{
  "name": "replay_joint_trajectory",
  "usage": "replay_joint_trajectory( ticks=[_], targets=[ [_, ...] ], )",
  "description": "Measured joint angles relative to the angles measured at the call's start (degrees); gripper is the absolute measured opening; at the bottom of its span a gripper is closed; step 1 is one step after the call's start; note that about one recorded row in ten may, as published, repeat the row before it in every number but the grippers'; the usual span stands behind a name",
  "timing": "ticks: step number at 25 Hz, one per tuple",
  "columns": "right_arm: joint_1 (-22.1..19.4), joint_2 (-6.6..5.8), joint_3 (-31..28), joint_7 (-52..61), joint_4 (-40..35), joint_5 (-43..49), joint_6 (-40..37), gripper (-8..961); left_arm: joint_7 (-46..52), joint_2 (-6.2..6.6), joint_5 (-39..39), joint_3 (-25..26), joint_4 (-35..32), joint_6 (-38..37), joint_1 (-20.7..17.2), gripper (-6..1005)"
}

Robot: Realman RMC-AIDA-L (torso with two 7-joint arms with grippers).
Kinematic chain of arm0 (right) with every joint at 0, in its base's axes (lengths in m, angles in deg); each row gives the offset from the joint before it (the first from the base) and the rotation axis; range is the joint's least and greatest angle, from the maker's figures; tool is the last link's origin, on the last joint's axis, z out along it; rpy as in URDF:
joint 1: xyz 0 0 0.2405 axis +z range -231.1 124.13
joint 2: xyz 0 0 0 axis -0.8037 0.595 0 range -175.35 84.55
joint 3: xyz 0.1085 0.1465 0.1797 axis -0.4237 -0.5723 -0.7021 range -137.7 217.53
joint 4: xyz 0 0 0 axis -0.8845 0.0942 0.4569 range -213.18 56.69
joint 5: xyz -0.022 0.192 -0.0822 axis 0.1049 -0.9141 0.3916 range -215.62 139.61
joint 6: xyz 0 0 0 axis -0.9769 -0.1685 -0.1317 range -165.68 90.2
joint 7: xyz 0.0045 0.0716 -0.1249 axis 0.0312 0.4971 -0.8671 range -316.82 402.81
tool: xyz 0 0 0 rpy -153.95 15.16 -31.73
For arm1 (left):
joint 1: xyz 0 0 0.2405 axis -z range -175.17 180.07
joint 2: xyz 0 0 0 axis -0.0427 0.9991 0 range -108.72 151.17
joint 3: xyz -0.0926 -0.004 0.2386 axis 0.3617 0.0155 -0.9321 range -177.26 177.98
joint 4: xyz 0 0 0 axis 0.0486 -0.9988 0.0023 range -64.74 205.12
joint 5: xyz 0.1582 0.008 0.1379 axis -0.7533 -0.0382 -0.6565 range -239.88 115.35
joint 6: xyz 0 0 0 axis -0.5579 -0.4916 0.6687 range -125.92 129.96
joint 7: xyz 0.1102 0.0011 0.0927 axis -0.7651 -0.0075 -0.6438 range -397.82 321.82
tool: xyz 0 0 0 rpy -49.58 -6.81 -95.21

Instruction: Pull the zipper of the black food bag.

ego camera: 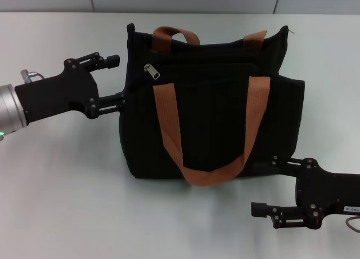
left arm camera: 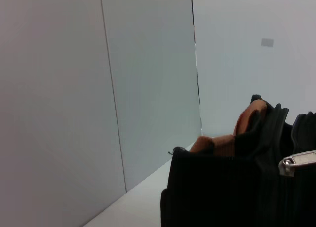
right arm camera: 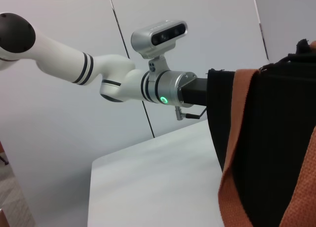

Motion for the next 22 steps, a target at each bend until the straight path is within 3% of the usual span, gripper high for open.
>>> replay_joint_trajectory(
  ticks=[11,17,19,22],
  targets=[
    [0.1,0.0,-0.1,0.1,0.2,-0.8,-0.5,807,-3.3,-1.39,0.7,1.7,-1.3,-3.3,-1.1,637],
    [0.3,-0.01,-0.1,0.2,0.7,-2.2,-1.6,806,-3.9,-1.72,1.5,1.8,-1.3,-4.9,-1.4,383],
    [0.6,-0.04,0.0,1.1,1.2,-4.2,-4.3,806,-3.9,-1.72,1.8,1.8,-1.3,-5.2,-1.5,152],
    [1.1,-0.07,0.0,3.5,1.4,-6.5,-8.2,803,-4.0,-1.72,2.9,1.8,-1.3,-5.7,-1.8,98]
  ],
)
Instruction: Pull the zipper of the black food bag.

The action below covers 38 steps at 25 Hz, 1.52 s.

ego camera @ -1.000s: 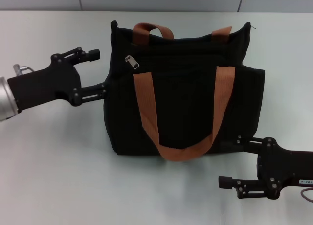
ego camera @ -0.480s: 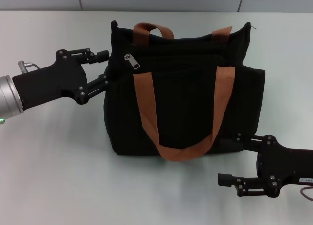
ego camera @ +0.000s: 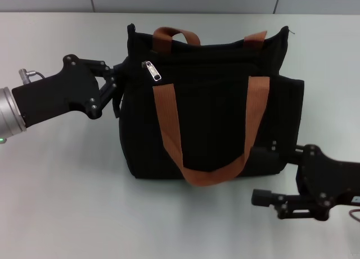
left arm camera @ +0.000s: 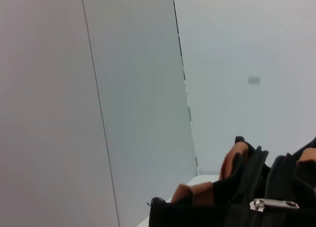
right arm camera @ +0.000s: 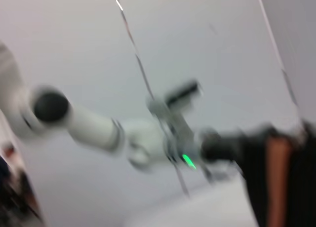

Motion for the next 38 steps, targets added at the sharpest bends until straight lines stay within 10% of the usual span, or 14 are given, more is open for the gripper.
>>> replay_joint_trajectory(
  ticks=[17,38],
  targets=[
    [13.6,-1.96,3.5,55.0,-11.7,-13.6,4.0,801,-0.8,-0.25,0.8,0.1,0.0,-1.9,-0.8,29],
    [28.8,-3.92,13.2,75.3,-13.9,-2.0,11.3,774,-0.8,-0.67,0.9,0.5,0.0,-3.7,-0.4,34]
  ],
)
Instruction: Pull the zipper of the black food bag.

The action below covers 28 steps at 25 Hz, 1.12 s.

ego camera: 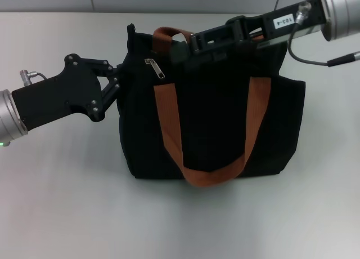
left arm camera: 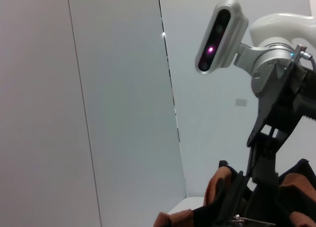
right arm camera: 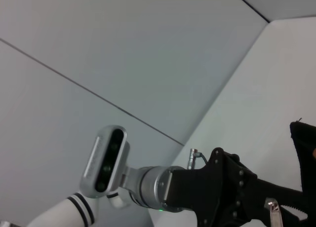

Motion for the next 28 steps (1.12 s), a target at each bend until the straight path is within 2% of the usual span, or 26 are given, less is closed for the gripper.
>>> replay_joint_trajectory(
  ticks=[19,25,28],
  targets=[
    [3.0,0.92,6.2,1.4,0.0,1.5,5.9,676,0.2,0.0,0.1,0.0,0.0,-0.6,0.1,38],
    [3.0,0.99,6.9,1.4,-0.7,2.2,6.8,483,0.2,0.0,0.1,0.0,0.0,-1.1,0.1,39],
    [3.3,1.15,7.5,1.4,-1.0,2.9,7.3,483,0.3,0.05,0.1,0.0,0.0,-1.4,0.2,40]
  ],
)
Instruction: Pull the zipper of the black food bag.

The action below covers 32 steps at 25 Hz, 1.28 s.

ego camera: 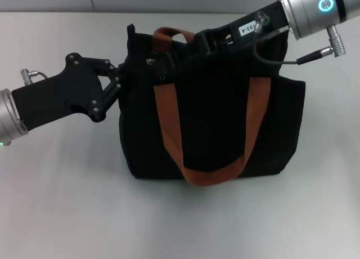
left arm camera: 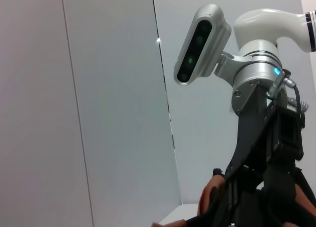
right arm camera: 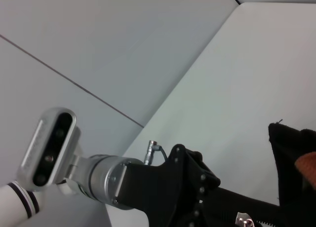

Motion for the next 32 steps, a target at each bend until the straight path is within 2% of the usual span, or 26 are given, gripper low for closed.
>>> replay_joint_trajectory(
  ticks=[14,32],
  targets=[
    [0.9,0.85,3.5,-0.3,-2.1,0.9,2.8,470,1.4,0.46,0.4,0.0,-0.1,-1.4,0.8,43],
    [0.2,1.17,3.8,-0.4,-4.4,1.8,3.1,345,4.9,0.43,1.2,0.1,-0.9,-1.7,2.1,47]
  ],
)
